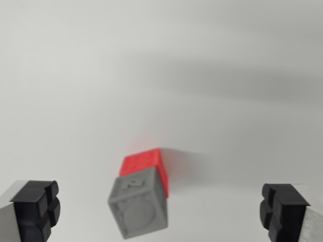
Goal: Destack cube
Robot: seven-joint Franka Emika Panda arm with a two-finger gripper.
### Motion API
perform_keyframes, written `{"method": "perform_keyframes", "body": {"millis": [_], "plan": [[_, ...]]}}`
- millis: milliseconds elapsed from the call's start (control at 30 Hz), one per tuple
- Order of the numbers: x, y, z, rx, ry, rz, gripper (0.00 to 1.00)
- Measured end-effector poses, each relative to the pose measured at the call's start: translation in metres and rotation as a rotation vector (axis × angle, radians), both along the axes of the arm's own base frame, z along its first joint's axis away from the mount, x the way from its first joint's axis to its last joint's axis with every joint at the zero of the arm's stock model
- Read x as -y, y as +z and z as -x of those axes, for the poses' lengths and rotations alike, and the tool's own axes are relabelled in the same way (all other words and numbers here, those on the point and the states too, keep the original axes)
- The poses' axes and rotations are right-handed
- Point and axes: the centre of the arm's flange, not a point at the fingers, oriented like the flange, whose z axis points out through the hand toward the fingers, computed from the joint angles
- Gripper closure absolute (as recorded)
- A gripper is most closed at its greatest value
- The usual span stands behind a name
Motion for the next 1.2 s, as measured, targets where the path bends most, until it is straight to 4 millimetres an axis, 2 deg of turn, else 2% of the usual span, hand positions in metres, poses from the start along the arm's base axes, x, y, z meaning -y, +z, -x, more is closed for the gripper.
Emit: {"method": "perform_keyframes", "body": {"millis": [433,1200], "plan": [[-0.002,-0.033,0.030,-0.004,0.071,-0.004,0.00],[-0.005,-0.102,0.094,-0.012,0.223,-0.013,0.00]]}}
